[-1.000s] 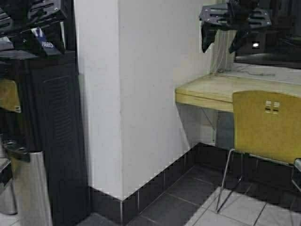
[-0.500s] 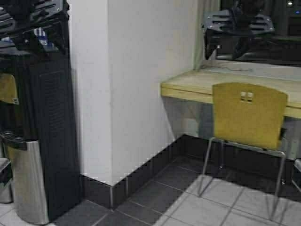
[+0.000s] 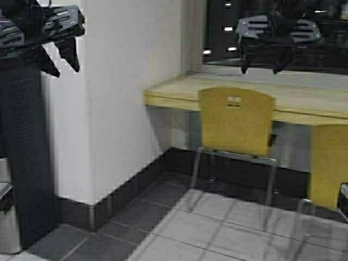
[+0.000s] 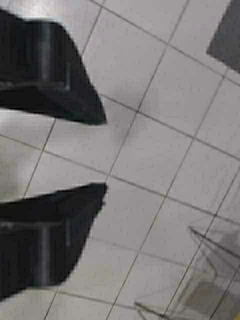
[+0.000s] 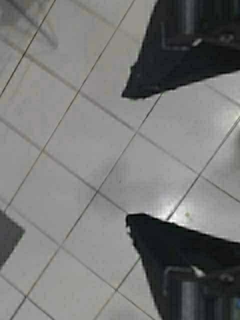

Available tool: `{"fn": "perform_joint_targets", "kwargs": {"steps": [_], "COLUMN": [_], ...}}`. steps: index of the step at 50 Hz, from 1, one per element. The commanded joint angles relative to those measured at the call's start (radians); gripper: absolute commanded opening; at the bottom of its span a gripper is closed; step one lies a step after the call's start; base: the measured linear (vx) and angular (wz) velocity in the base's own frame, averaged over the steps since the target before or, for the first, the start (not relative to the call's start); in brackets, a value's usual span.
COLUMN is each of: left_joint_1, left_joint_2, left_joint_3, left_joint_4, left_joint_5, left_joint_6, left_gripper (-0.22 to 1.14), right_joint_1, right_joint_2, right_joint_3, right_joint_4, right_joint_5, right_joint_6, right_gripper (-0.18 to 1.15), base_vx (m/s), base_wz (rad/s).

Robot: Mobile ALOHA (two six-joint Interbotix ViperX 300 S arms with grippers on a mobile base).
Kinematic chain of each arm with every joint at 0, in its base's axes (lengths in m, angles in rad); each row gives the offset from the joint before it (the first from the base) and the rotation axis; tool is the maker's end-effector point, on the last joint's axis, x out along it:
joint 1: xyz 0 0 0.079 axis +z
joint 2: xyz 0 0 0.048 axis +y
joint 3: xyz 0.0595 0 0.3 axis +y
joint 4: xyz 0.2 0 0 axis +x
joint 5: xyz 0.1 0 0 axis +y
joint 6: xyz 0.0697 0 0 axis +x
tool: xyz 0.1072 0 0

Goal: Push the chairs under the table

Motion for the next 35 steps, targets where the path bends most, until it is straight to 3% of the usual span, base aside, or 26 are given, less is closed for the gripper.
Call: {"fn": "perform_joint_targets", "kwargs": {"steps": [1,19,35], "left_joint_1": [-0.003,-0.003,-0.005], "left_joint_2": [-0.003,0.018,0.009], "left_joint_3": [-0.020,-0.012,0.017], "left_joint_4": [0.003,-0.037,-0.069], "left_joint_5": [-0.009,-0.041,-0.057], "left_joint_6": [0.008,-0.049,-0.127], "left_gripper": [0.79,0.79,0.79], "right_joint_1": [-0.003,-0.003,0.005], "right_joint_2": [-0.037,-0.029,-0.066], "right_joint_3": [-0.006,-0.012,0.028], "right_joint_4": [0.000,0.002,0.048], "right_joint_5": [0.005,0.008,-0.005], "right_joint_6": [-0.002,-0.009,0.006], "right_gripper": [1.00,1.00,1.00], "base_vx": [-0.16,-0.16,-0.05], "base_wz": [-0.39,-0.44,-0.25]}}
